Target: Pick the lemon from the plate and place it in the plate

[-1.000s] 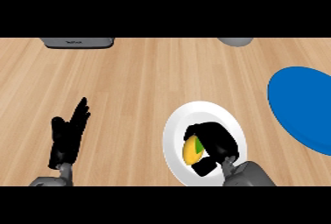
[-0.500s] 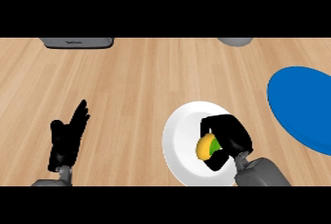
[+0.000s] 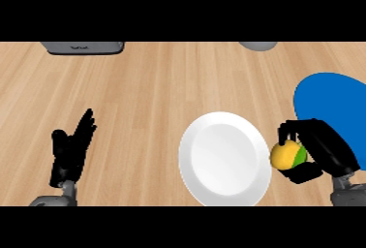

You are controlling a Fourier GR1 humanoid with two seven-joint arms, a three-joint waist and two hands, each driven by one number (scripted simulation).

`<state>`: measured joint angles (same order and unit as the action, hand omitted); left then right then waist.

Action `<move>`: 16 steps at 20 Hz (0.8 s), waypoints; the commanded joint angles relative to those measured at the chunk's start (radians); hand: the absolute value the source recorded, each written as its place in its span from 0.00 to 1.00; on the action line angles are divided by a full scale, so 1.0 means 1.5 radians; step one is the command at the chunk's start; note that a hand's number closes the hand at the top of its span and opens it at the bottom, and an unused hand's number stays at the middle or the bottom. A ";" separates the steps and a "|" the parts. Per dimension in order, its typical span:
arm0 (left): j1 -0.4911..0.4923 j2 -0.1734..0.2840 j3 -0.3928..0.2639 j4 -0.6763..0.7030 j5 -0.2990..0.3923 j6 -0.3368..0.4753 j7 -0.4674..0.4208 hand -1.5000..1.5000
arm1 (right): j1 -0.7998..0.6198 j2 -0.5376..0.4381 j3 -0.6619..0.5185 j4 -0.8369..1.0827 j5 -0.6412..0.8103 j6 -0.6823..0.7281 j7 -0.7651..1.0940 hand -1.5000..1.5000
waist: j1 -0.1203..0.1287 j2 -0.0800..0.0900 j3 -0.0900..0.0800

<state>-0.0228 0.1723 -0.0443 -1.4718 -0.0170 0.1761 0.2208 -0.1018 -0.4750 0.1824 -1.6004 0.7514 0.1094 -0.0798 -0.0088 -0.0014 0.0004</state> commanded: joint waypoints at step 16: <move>-0.026 -0.043 0.002 0.043 -0.029 0.016 -0.026 0.50 | -0.072 -0.057 -0.308 -0.001 -0.134 0.000 0.042 1.00 | 0.007 0.001 0.000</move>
<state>-0.0519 0.1448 -0.0386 -1.4471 -0.0394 0.1753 0.2210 -0.1443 -0.5477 -0.2476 -1.6690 0.5509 0.0793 -0.0489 -0.0021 -0.0006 0.0000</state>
